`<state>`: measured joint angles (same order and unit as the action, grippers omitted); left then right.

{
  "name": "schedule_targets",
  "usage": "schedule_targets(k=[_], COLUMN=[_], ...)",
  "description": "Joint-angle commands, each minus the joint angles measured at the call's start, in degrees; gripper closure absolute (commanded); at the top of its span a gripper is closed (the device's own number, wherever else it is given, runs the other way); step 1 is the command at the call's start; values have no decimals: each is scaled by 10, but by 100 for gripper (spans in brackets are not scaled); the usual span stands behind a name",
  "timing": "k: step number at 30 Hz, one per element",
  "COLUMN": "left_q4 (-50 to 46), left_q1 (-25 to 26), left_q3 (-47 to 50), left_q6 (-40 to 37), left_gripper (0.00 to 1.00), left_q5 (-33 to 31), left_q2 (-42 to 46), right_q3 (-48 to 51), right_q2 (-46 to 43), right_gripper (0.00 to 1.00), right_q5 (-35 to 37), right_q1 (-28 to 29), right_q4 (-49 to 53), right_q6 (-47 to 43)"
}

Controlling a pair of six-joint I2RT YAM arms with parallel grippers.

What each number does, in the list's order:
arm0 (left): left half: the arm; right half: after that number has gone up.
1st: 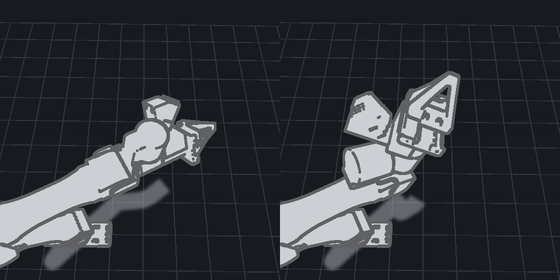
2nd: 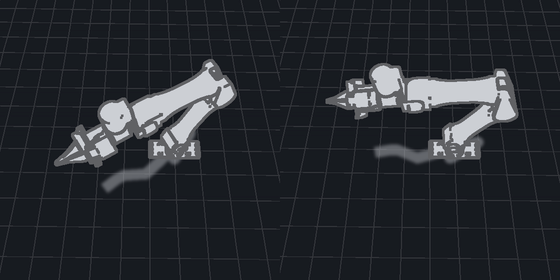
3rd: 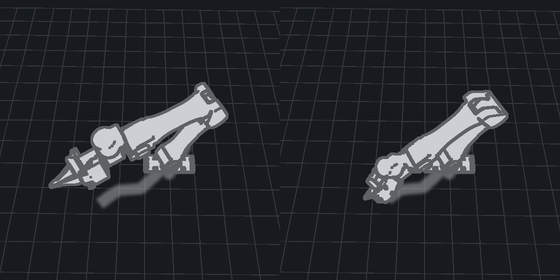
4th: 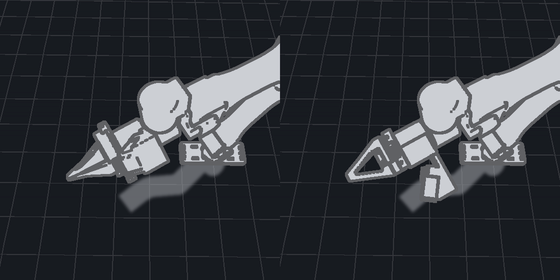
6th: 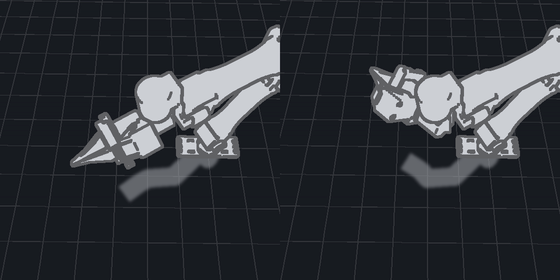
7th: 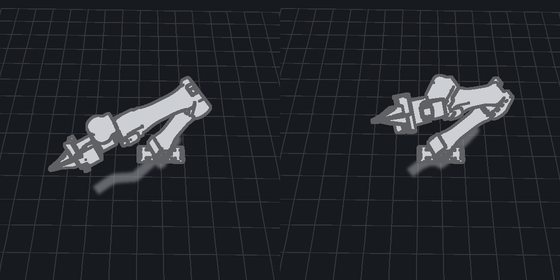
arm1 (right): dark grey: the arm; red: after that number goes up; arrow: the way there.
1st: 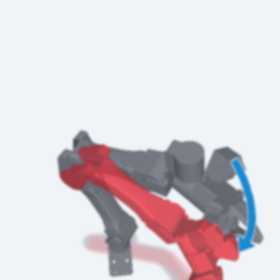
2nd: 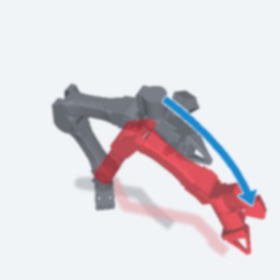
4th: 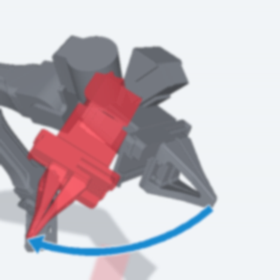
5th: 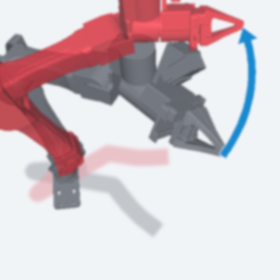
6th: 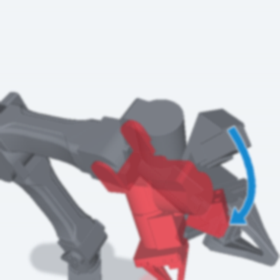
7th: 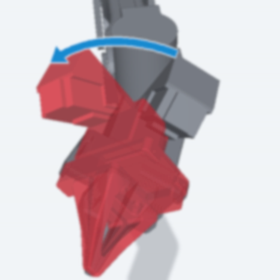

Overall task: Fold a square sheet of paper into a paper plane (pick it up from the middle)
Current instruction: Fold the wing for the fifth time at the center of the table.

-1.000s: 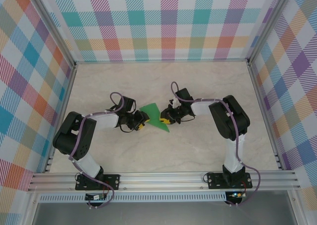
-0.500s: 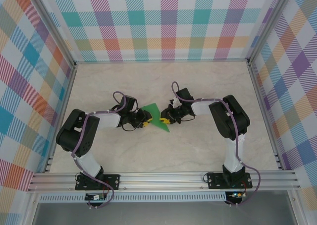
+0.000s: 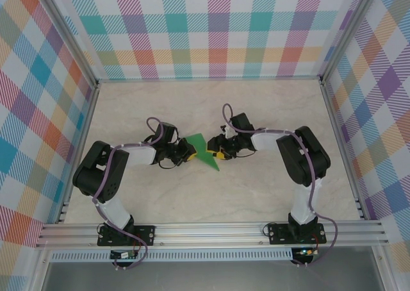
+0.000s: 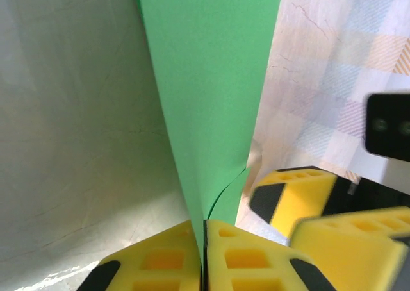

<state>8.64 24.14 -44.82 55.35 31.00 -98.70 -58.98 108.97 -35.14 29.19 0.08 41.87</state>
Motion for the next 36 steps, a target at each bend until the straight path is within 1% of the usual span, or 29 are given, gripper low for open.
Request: schedule_targets(k=[1, 3, 6, 8, 10, 11, 14, 16, 18, 22, 24, 25, 26, 32, 34, 36], left_q4=[-30, -41, -56, -67, -76, -79, -86, -86, -87, -88, -89, -89, -91, -93, -94, -96], left_q1=[11, 13, 16, 18, 19, 19, 20, 20, 21, 21, 22, 22, 22, 22, 22, 22], left_q3=[-25, -32, -41, -47, -52, -52, -55, -55, -56, -58, -58, -58, -58, -57, -56, -58], left_q6=[3, 6, 11, 12, 12, 12, 12, 14, 16, 19, 20, 21, 22, 24, 24, 24], left_gripper=[93, 94, 94, 94, 94, 94, 94, 94, 94, 94, 94, 94, 94, 94, 94, 94], left_q5=[4, 2, 0, -4, -7, -7, -8, -8, -8, -7, -6, -5, -6, -7, -8, -9], left_q2=[6, 6, 9, 13, 16, 18, 19, 19, 21, 21, 21, 21, 22, 25, 26, 27], right_q3=[29, 49, 75, 87, 100, 116, 171, 170, 166, 163, 157, 151, 145, 136, 134, 133], right_q2=[-64, -88, -123, -133, -137, -139, -147, -141, -125, -93, -77, -69, -62, -40, -36, -33], right_gripper=[41, 38, 39, 41, 42, 45, 44, 45, 46, 48, 52, 56, 57, 59, 62, 62], right_q5=[68, 95, 197, 250, 268, 267, 295, 313, 358, 399, 417, 422, 427, 449, 455, 460], right_q1=[4, 16, 63, 93, 108, 115, 147, 161, 179, 194, 200, 203, 207, 216, 218, 219], right_q4=[-6, -19, -29, -43, -69, -104, -212, -216, -228, -263, -274, -273, -272, -293, -291, -290], right_q6=[-107, -156, -242, -290, -322, -348, -427, -459, -504, -543, -560, -570, -579, -592, -593, -595])
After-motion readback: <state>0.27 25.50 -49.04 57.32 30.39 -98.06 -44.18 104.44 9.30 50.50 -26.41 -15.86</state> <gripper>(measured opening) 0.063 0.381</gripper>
